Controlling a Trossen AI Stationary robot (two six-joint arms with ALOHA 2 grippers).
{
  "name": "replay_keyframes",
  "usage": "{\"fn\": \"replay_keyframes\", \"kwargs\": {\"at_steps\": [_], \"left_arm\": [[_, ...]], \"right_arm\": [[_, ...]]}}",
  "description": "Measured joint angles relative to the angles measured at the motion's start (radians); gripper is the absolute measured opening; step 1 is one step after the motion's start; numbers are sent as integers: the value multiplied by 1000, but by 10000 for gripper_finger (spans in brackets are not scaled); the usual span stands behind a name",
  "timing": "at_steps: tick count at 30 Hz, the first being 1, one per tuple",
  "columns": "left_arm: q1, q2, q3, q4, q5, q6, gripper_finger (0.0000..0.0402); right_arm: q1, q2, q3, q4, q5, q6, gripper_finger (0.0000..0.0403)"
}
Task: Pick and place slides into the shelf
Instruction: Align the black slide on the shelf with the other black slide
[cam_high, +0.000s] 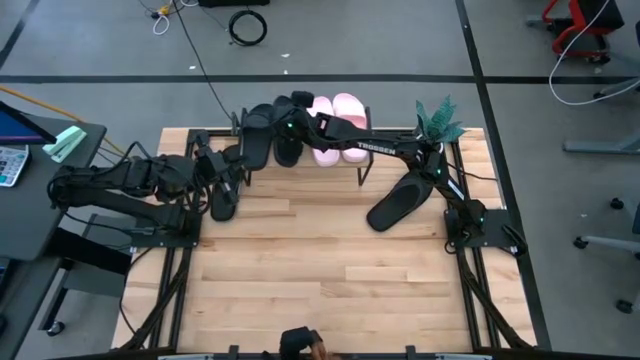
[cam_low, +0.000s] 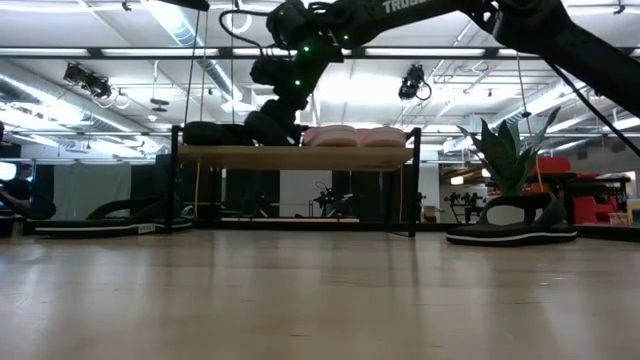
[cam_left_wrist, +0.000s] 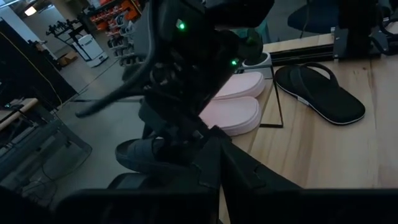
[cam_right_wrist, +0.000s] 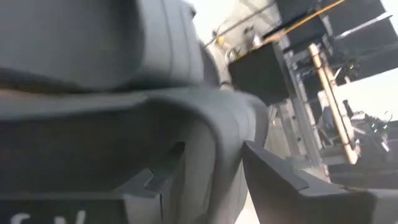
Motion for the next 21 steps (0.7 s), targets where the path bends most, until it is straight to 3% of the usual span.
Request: {"fn": "replay_keyframes", "kwargs": {"at_steps": [17,21], "left_arm": [[0,0,0,-99,2,-84,17],[0,0,0,-103,1,-104,8]], "right_arm": [[63,-89,-2,-114,-67,188,162],[84,-128,-2,-180,-140,246,161]]}}
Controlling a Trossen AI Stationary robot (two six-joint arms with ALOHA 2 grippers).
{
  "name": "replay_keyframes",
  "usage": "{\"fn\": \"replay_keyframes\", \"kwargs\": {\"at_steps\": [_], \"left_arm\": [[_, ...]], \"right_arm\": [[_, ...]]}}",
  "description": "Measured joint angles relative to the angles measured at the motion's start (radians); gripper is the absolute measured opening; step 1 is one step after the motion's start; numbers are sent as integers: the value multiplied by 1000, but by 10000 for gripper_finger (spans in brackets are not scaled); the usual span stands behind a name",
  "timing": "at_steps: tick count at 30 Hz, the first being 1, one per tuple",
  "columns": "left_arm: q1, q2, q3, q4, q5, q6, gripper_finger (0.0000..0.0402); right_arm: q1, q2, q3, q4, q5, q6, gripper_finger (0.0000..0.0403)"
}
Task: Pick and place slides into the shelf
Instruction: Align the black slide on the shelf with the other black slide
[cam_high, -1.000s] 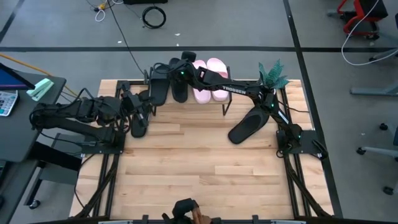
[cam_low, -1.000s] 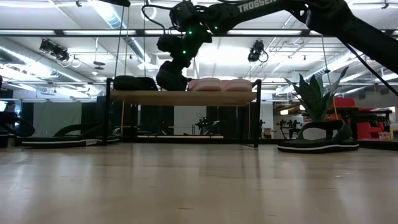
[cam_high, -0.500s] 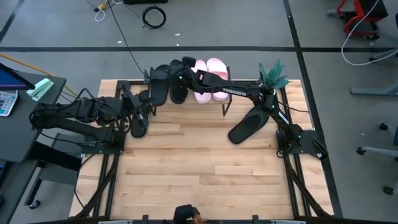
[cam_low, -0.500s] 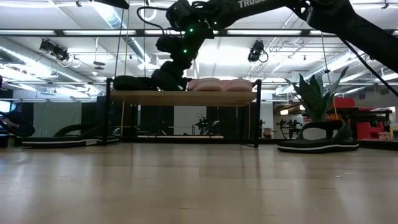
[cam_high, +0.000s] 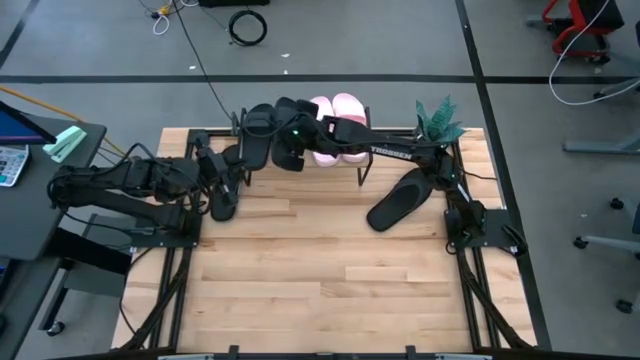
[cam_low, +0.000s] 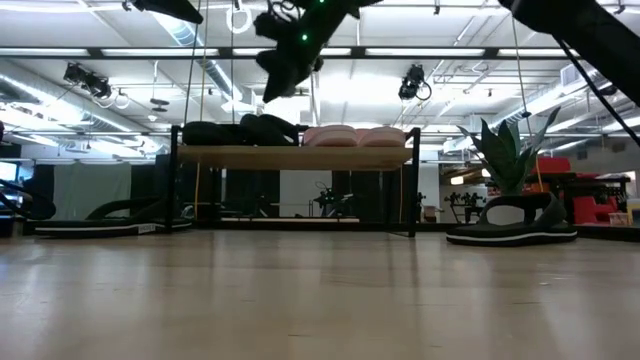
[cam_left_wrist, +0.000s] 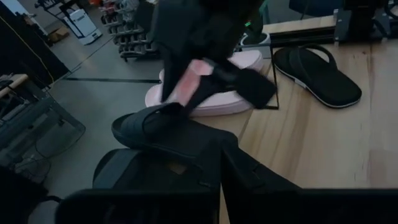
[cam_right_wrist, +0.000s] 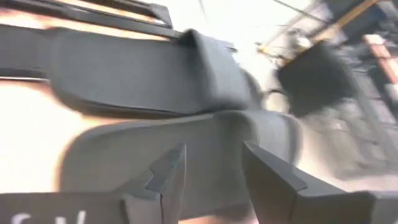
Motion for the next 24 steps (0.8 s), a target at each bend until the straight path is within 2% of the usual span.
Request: {"fn": "replay_keyframes", "kwargs": {"at_steps": [3,5,10,18,24], "left_arm": [[0,0,0,8,0,-1,5],[0,0,0,15,-1,-23,6],[0,0,0,26,-1,-83,4],[0,0,0,63,-1,-102,15],[0,0,0,62,-1,-72,4]], "right_arm": [[9,-28,0,-19,-83,28,149],[10,-46,0,-14,-137,40,124],[-16,-42,0,16,-193,62,16],[-77,49,0,86,-228,101,6],[-107,78,-2,171,-260,102,4]]}}
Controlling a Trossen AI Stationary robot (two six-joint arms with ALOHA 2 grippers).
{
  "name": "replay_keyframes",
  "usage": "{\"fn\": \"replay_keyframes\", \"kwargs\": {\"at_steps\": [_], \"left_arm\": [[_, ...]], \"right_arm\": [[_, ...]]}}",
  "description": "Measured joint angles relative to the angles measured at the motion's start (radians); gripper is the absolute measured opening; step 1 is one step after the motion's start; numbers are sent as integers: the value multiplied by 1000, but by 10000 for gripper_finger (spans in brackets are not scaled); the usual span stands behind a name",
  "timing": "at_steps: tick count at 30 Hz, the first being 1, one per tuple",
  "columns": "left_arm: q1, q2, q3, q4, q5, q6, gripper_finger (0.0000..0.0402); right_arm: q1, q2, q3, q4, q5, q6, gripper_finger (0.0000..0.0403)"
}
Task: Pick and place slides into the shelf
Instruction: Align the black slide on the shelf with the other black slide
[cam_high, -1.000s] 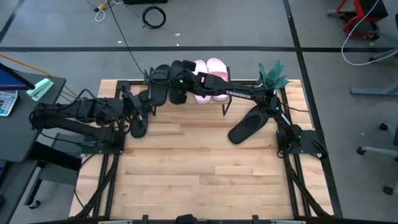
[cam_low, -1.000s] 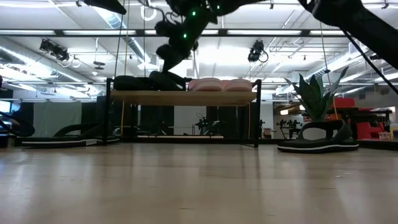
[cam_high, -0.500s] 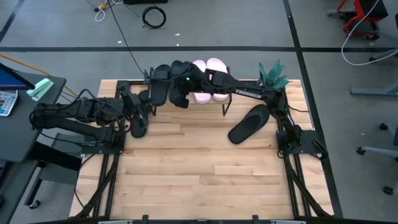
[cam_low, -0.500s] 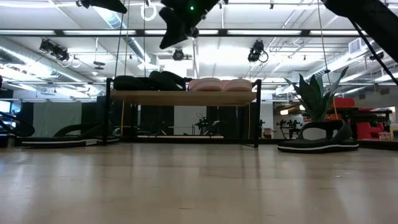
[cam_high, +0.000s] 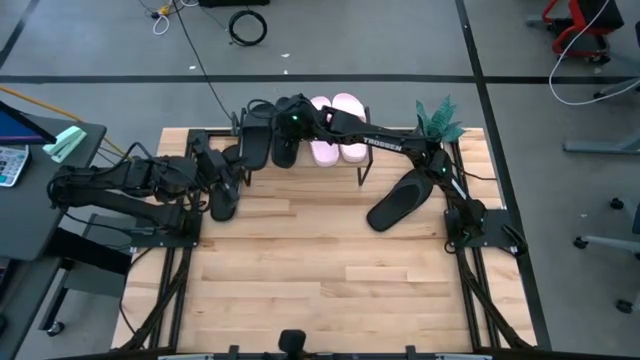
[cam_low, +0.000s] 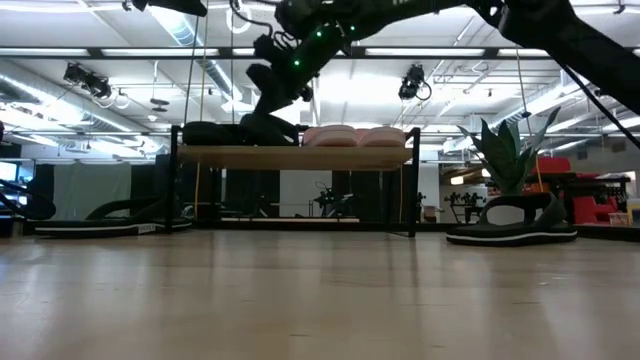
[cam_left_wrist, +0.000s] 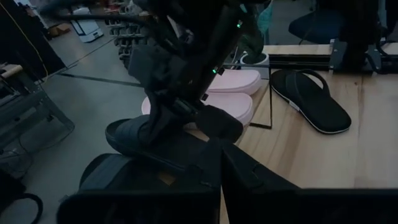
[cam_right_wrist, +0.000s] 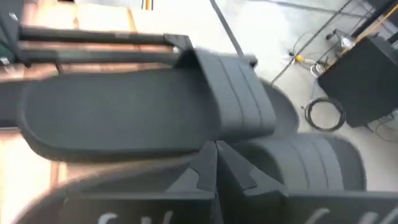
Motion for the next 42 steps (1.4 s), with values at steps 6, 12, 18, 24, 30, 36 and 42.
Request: {"fn": "replay_keyframes", "kwargs": {"at_steps": [6,12,18,24,30,36,42], "left_arm": [[0,0,0,0,0,4,19],[0,0,0,-1,0,5,7],[0,0,0,-1,0,7,15],[0,0,0,-2,0,6,22],[0,0,0,-2,0,2,5],[0,0,0,-1,0,-5,20],[0,0,0,-4,0,-5,16]], "right_arm": [[-26,0,-24,-14,-4,33,3],[-35,-1,-66,3,-23,35,2],[-39,-4,-138,80,-56,36,1],[-38,-5,-176,135,-79,46,0],[-36,-7,-164,10,-84,84,0],[-34,-11,-159,-58,-87,102,0],[-8,-41,-169,36,-50,63,0]]}}
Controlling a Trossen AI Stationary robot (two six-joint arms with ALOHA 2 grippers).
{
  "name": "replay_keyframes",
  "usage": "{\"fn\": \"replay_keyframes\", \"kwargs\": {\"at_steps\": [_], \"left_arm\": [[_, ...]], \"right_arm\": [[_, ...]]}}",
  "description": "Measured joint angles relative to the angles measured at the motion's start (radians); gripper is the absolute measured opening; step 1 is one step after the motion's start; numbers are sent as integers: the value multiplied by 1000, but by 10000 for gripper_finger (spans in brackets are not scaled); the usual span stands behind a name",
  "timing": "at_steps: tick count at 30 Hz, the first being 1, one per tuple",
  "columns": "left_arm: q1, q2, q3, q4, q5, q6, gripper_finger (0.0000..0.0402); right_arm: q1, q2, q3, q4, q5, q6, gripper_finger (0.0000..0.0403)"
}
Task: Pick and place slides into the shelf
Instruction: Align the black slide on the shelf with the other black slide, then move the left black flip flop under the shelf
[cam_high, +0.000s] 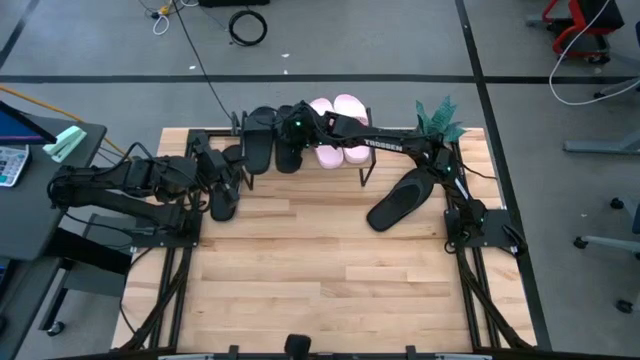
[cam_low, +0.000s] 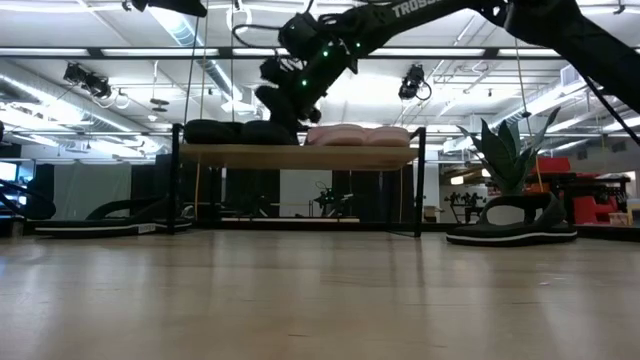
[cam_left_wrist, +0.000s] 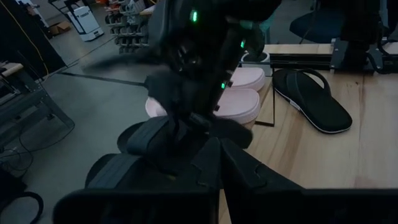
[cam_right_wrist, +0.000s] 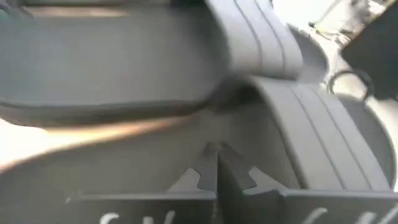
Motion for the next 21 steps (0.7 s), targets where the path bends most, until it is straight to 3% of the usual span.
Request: {"fn": "replay_keyframes", "kwargs": {"at_steps": [5,13,16,21], "left_arm": [[0,0,0,-6,0,1,4],[-5,0,0,-122,33,23,25],[-21,0,0,-263,73,-80,24],[-41,9,1,-520,122,-416,23]], "right_arm": [[42,-87,5,-32,-41,34,1],[217,-201,3,-408,-19,52,2],[317,-224,-31,-440,45,67,4],[471,-231,-114,-431,180,114,2]]}}
